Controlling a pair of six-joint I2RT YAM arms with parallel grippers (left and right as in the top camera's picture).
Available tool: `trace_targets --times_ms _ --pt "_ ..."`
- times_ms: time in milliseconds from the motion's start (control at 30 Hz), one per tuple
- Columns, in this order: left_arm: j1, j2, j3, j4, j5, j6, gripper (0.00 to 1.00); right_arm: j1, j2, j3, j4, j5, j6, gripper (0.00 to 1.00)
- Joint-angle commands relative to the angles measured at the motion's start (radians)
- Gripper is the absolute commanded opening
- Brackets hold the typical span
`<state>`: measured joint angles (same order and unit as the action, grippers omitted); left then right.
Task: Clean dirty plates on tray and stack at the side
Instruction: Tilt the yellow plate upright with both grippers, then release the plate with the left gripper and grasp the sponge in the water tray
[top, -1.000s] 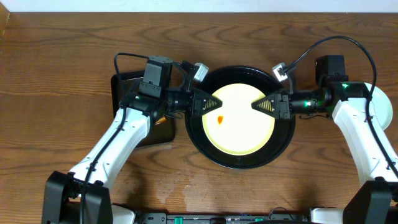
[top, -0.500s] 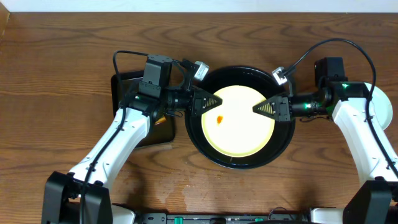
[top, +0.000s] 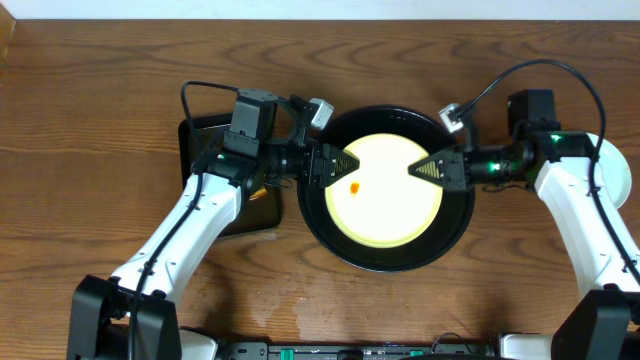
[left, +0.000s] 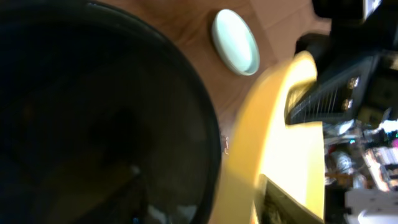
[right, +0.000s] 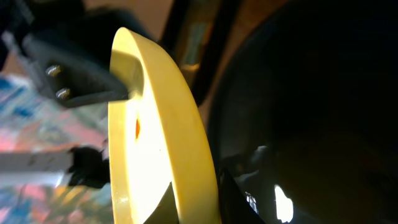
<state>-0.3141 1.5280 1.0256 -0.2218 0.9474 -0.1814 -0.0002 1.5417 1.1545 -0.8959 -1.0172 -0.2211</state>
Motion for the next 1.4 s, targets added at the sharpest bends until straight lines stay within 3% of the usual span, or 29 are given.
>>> trace_targets --times_ms 0,133,233,433,500,867,1000,1067,1200,1367 --pt "0.031 -0.011 0.013 -0.016 -0.044 -0.018 0.61 -0.043 -0.014 0.007 0.036 0.115 0.104 0.01" --pt "0.095 -0.032 0.013 -0.06 -0.058 -0.032 0.66 -0.052 -0.016 0.011 0.091 0.283 0.205 0.01" --pt "0.15 -0.046 0.013 -0.171 -0.179 -0.034 0.66 -0.039 -0.028 0.014 0.096 0.368 0.218 0.01" --pt "0.185 -0.037 0.012 -0.445 -0.831 -0.15 0.67 0.036 -0.082 0.015 0.095 0.555 0.252 0.01" --pt "0.185 -0.028 0.012 -0.45 -0.94 -0.165 0.67 0.072 -0.108 0.016 0.095 0.571 0.256 0.01" --pt "0.185 0.144 0.012 -0.34 -0.955 -0.199 0.61 0.269 -0.162 0.024 0.077 0.776 0.276 0.01" --pt "0.185 0.23 0.012 -0.283 -0.878 -0.198 0.56 0.293 -0.162 0.024 0.074 0.8 0.276 0.01" --pt "0.185 0.26 0.012 -0.269 -0.865 -0.198 0.47 0.294 -0.162 0.024 0.072 0.8 0.276 0.01" --pt "0.185 0.289 0.012 -0.266 -0.866 -0.198 0.08 0.294 -0.162 0.024 0.062 0.8 0.276 0.01" --pt "0.187 0.244 0.046 -0.329 -0.868 -0.179 0.07 0.294 -0.162 0.024 0.062 0.8 0.276 0.01"
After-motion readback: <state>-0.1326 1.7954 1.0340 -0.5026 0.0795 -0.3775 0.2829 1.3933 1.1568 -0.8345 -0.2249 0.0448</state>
